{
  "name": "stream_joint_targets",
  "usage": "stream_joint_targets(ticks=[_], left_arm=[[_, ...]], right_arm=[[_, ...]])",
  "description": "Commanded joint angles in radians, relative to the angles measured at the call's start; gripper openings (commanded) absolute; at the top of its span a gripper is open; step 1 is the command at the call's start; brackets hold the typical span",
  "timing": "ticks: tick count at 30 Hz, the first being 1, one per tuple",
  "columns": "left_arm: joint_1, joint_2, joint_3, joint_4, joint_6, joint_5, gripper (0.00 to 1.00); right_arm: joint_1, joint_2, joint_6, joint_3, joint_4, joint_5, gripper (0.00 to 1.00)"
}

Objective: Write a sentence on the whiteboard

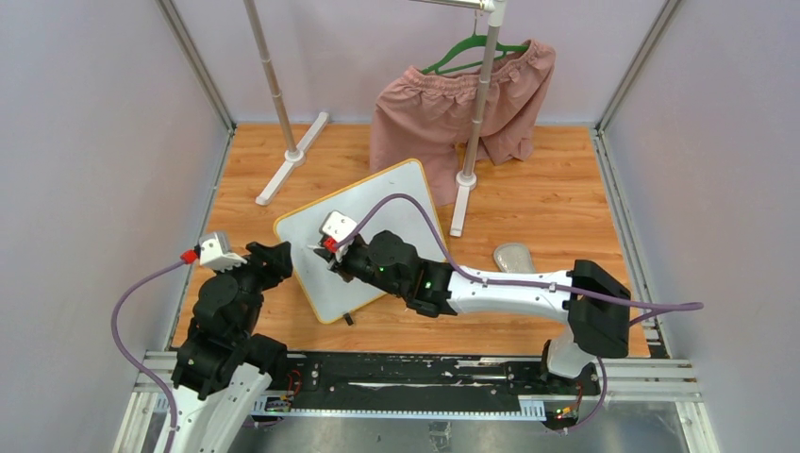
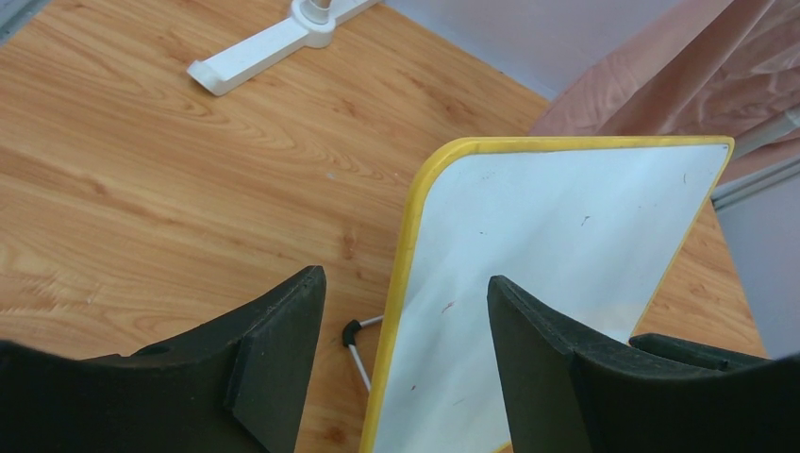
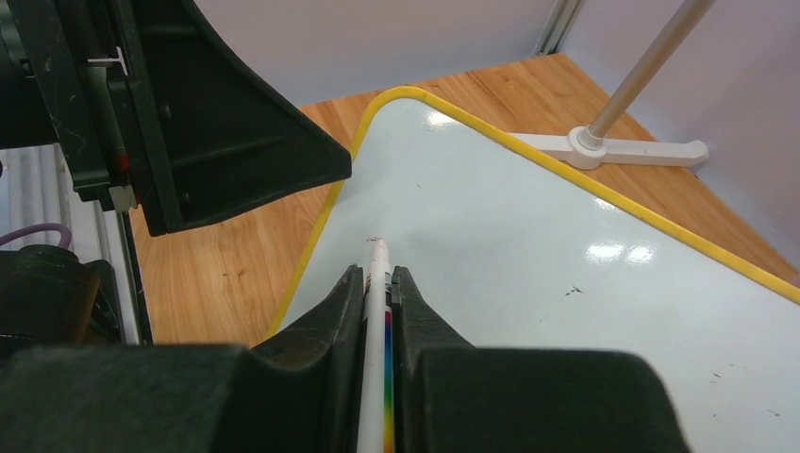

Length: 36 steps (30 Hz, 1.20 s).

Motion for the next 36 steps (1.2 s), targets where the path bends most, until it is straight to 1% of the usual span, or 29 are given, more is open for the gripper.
stream_joint_targets(ticks=[1,8,11,12,14,17,19,22,24,25,26,27,29,33,36], left_arm=[[-0.007,-0.013,-0.008,0.022,-0.010,-0.019,0.69],[-0.007,-0.011,-0.012,0.026,-0.012,-0.023,0.68],[-0.007,-0.007,-0.012,0.017,-0.033,-0.049,0.68],[-0.007,-0.007,-0.013,0.014,-0.049,-0.055,0.69],[-0.007,-0.012,-0.022,0.014,-0.094,-0.058,0.78],[-0.007,-0.025,-0.033,0.023,-0.151,-0.069,0.86],[-0.007,-0.038,-0.040,0.035,-0.179,-0.072,0.88],[-0.007,-0.027,-0.043,0.059,-0.209,-0.053,0.88],[-0.006,0.012,-0.041,0.065,-0.224,-0.019,0.84],[-0.005,0.029,-0.043,0.067,-0.231,-0.001,0.81],[-0.003,0.038,-0.049,0.070,-0.236,0.013,0.76],[0.000,0.040,-0.058,0.074,-0.240,0.025,0.73],[0.010,0.025,-0.077,0.077,-0.252,0.039,0.69],[0.037,0.001,-0.128,0.089,-0.267,0.079,0.65],[0.053,-0.036,-0.178,0.102,-0.291,0.095,0.56]], right_arm=[[0.013,0.023,0.009,0.052,0.030,-0.008,0.00],[0.013,0.069,0.001,0.080,0.066,0.035,0.00],[0.012,0.065,-0.002,0.072,0.089,0.039,0.00],[0.013,0.058,-0.002,0.062,0.100,0.038,0.00],[0.013,0.040,0.001,0.046,0.111,0.035,0.00],[0.013,0.000,0.015,0.014,0.107,0.018,0.00],[0.013,-0.034,0.020,-0.018,0.110,0.015,0.00],[0.013,-0.085,0.024,-0.060,0.101,0.025,0.00],[0.013,-0.120,0.024,-0.087,0.095,0.032,0.00],[0.012,-0.138,0.024,-0.101,0.094,0.038,0.00],[0.013,-0.157,0.025,-0.113,0.092,0.043,0.00],[0.014,-0.175,0.027,-0.128,0.091,0.047,0.00],[0.014,-0.208,0.036,-0.153,0.091,0.051,0.00],[0.013,-0.244,0.054,-0.179,0.080,0.049,0.00],[0.013,-0.250,0.056,-0.179,0.071,0.043,0.00]])
